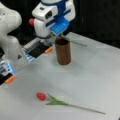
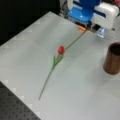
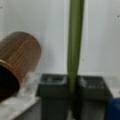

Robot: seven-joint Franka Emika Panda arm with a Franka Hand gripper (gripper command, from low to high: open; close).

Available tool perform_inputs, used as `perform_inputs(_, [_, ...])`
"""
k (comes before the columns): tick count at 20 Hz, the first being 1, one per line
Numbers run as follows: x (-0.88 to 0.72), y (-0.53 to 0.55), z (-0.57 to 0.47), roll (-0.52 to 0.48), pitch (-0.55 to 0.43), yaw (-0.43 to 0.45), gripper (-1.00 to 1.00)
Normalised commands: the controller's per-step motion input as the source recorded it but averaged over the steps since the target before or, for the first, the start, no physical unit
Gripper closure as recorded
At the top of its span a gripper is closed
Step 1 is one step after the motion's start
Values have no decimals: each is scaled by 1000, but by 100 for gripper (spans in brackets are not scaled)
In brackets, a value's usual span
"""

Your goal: Flower insertion into a vase

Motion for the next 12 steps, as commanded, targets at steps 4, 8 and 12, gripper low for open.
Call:
perform_inputs(4, [-670,403,-187,58,-122,-18,100])
perform_inputs(8, [-674,463,-199,3,-147,-64,100])
perform_inputs(12, [-648,517,-140,13,-126,-113,100])
